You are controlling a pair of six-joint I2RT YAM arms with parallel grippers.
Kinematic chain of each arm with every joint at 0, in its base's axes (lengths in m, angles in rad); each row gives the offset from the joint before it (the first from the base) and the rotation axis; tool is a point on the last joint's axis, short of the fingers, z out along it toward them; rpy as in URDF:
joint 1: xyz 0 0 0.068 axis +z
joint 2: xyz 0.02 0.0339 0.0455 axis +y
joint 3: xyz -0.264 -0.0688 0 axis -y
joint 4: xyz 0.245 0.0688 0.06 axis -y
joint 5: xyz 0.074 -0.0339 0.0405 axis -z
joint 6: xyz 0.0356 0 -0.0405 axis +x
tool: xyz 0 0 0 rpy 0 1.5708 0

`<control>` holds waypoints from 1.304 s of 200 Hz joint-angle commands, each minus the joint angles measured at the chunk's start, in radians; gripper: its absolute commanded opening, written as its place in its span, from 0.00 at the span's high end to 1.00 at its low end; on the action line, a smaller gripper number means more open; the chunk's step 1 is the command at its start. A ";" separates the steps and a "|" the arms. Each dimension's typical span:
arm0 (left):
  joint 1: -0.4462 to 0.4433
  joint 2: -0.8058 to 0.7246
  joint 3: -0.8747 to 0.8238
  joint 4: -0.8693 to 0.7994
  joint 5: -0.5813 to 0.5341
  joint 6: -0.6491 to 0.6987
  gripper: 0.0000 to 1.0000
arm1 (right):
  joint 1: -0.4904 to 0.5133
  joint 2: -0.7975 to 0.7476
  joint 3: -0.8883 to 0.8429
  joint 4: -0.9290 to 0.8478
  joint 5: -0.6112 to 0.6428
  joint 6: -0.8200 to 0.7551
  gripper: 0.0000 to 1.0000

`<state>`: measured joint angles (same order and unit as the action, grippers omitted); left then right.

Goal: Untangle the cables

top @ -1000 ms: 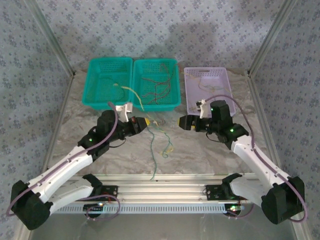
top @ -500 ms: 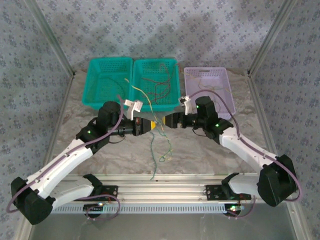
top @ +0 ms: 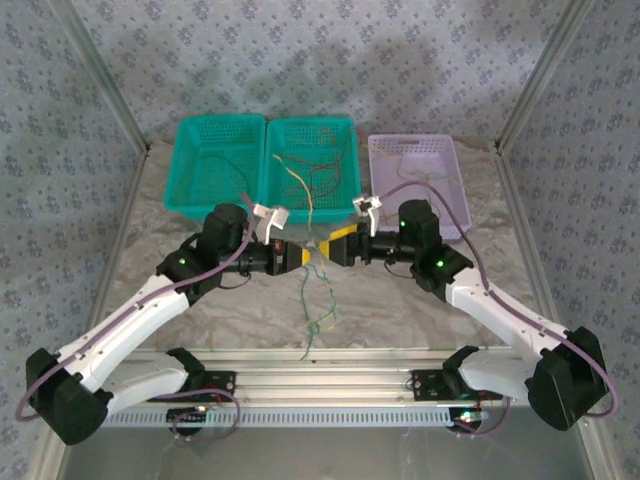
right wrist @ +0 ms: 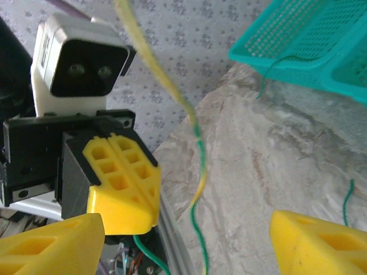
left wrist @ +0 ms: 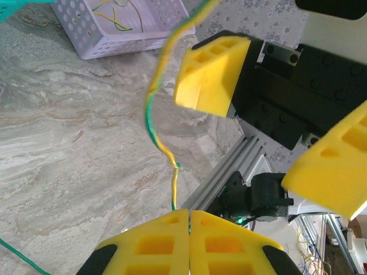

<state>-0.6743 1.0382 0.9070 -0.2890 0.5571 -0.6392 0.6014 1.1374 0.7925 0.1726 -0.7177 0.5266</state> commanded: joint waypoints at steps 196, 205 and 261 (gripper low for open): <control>0.183 -0.109 0.099 -0.178 0.003 0.119 1.00 | -0.124 -0.117 -0.061 -0.232 0.463 -0.019 1.00; 0.246 -0.125 0.130 -0.232 -0.005 0.154 1.00 | -0.165 -0.156 -0.054 -0.317 0.571 -0.023 1.00; 0.372 -0.185 0.296 -0.332 -0.305 0.237 1.00 | -0.356 -0.343 -0.011 -0.544 0.997 -0.005 1.00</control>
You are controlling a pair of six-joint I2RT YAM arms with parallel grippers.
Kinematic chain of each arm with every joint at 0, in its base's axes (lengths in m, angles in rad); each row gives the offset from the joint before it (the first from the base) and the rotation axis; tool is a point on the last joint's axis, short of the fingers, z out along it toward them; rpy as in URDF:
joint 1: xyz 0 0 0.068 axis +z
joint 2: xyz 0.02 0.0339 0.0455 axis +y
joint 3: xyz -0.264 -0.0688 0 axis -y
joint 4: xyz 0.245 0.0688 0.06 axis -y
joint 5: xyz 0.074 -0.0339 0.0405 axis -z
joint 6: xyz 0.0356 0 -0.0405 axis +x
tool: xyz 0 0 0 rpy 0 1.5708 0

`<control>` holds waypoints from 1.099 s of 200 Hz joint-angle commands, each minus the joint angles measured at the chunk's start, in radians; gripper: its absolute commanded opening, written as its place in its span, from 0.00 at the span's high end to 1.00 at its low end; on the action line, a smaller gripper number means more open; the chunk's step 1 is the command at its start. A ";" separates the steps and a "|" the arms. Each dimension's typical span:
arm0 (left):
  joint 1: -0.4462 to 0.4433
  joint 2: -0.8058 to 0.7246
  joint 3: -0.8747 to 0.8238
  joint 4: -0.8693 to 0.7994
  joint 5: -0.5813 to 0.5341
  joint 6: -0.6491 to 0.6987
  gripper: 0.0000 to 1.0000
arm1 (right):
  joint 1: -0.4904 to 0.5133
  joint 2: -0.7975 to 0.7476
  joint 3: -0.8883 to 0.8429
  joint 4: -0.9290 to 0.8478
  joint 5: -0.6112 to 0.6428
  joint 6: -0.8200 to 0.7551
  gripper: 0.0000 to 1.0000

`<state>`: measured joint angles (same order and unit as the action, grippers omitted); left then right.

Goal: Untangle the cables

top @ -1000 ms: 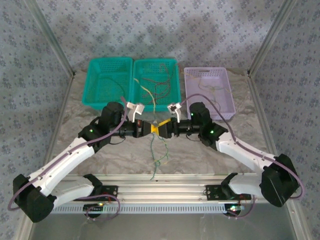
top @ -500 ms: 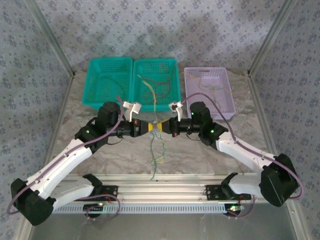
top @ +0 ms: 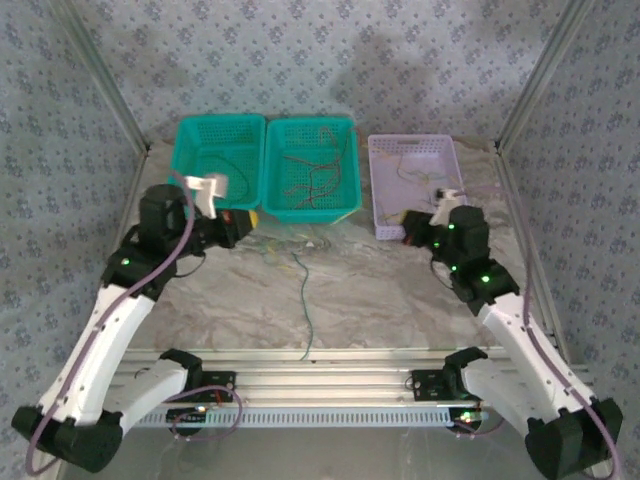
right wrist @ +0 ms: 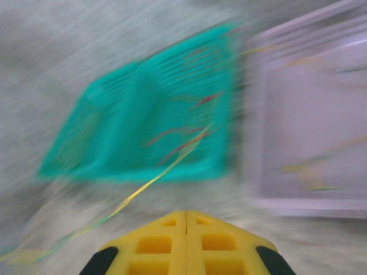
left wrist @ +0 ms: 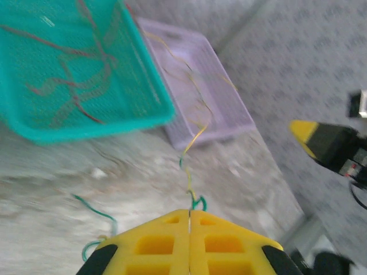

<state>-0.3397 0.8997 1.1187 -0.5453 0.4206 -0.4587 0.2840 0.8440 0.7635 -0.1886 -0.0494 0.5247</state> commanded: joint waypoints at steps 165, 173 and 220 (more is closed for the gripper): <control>0.004 0.043 0.041 0.250 0.128 -0.157 1.00 | 0.291 0.412 0.071 0.633 -0.355 0.306 0.16; -0.007 0.040 0.028 0.268 0.133 -0.166 1.00 | 0.303 0.439 0.070 0.692 -0.356 0.331 0.15; -0.055 0.011 -0.034 0.355 0.142 -0.217 1.00 | 0.348 0.563 0.078 0.824 -0.289 0.398 0.12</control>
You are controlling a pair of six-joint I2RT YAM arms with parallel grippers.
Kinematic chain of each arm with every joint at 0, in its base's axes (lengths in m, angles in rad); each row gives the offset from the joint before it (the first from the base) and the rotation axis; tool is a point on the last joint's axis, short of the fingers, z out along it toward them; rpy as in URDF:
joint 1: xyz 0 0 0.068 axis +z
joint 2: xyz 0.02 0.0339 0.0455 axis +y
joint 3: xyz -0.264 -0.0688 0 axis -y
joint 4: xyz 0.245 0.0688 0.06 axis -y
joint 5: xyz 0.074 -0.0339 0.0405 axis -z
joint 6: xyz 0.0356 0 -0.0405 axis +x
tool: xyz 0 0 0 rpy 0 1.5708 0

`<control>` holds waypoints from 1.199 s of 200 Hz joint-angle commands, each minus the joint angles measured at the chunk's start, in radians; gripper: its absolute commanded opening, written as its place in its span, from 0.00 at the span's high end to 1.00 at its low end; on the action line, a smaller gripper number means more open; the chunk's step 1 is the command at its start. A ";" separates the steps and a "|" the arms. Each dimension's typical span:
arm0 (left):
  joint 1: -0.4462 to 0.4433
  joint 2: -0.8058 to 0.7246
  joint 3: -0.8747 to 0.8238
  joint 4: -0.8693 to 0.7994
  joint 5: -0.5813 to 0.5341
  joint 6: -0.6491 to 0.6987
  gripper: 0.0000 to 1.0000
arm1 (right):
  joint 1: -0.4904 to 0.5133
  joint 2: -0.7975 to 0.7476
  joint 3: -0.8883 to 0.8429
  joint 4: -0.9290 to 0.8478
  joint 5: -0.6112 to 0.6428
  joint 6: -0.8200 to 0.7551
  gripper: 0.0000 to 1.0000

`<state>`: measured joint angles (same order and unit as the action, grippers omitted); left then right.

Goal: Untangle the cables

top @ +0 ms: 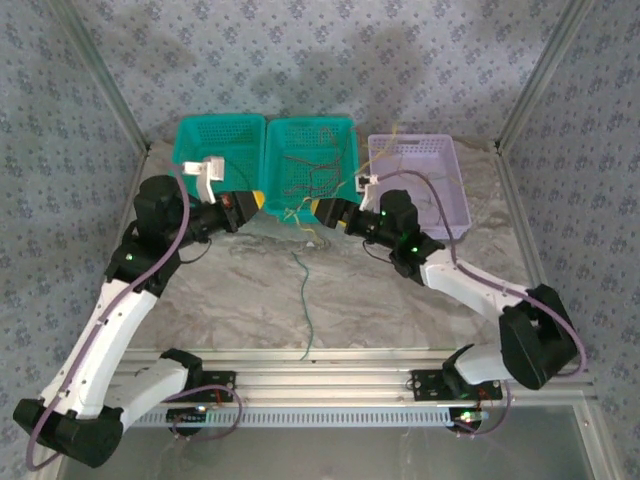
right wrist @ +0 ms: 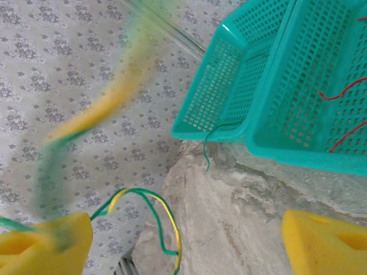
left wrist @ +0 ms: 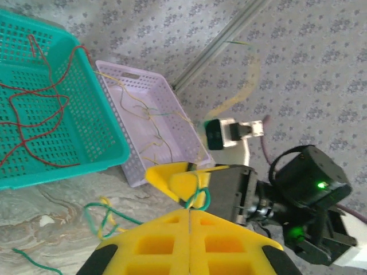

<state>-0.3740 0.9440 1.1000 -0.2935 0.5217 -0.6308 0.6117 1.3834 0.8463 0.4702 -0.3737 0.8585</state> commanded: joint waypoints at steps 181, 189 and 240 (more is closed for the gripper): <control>-0.066 -0.016 -0.073 0.069 -0.028 -0.021 1.00 | -0.064 -0.168 -0.199 0.400 0.029 0.060 0.12; -0.066 -0.011 -0.079 0.078 -0.028 -0.026 1.00 | -0.067 -0.176 -0.199 0.394 0.015 0.062 0.12; -0.066 -0.002 -0.071 0.095 -0.022 -0.033 1.00 | -0.073 -0.161 -0.195 0.393 0.004 0.076 0.11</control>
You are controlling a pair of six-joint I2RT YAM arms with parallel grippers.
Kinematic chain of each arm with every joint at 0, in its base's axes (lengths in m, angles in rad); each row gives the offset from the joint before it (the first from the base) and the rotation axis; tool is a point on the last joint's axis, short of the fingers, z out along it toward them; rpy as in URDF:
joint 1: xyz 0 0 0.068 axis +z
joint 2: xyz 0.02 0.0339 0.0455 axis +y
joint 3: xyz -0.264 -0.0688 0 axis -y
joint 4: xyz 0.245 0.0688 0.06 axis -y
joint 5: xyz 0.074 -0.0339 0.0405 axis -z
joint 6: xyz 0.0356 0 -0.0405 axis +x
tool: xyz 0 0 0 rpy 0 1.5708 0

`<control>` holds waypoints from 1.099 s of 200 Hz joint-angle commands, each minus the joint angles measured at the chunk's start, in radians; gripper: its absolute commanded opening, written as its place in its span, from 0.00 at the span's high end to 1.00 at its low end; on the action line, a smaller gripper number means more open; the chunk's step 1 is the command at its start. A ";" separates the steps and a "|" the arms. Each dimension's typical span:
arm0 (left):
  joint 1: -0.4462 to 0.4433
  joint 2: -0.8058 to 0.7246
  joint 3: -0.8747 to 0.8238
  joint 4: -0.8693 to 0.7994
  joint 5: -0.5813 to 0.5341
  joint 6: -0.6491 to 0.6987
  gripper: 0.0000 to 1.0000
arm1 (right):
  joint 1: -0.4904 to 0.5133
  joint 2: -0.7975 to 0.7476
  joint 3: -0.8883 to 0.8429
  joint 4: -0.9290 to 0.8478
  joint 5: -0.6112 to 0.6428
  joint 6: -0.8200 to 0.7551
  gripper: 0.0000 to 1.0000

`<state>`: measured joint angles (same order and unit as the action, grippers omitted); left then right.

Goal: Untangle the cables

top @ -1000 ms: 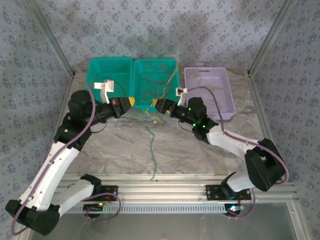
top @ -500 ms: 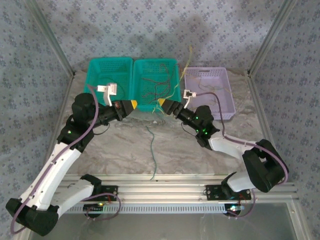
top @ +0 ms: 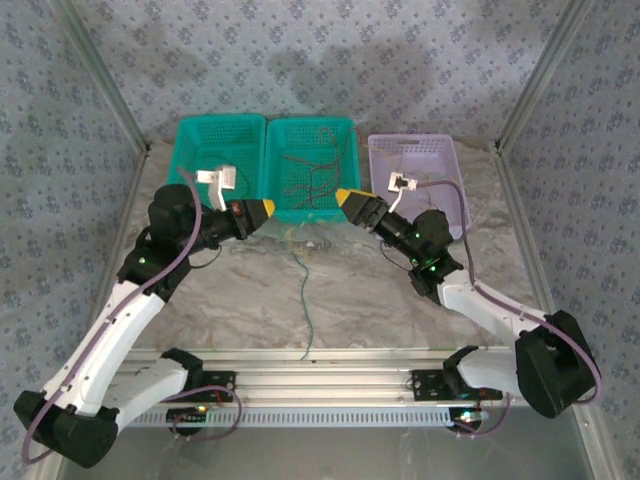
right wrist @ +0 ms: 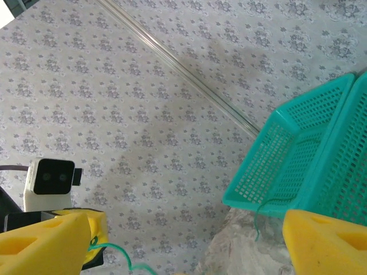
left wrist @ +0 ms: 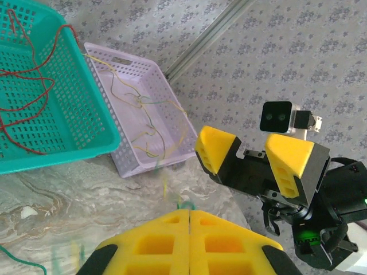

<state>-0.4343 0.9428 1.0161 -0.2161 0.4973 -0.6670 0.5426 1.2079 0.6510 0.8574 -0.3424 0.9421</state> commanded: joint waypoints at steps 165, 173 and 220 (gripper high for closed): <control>-0.007 -0.027 -0.015 0.048 -0.035 -0.012 1.00 | 0.057 0.029 -0.011 -0.105 0.015 0.048 0.10; -0.009 -0.029 -0.019 0.053 -0.036 -0.015 1.00 | 0.057 0.061 -0.003 -0.074 0.011 0.073 0.10; -0.014 -0.038 -0.037 0.075 -0.026 -0.029 1.00 | 0.080 0.174 0.048 0.057 0.035 0.146 0.12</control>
<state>-0.4408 0.9260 0.9813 -0.1886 0.4595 -0.6834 0.6052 1.3689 0.6456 0.7971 -0.3435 1.0409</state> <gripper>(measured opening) 0.055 0.886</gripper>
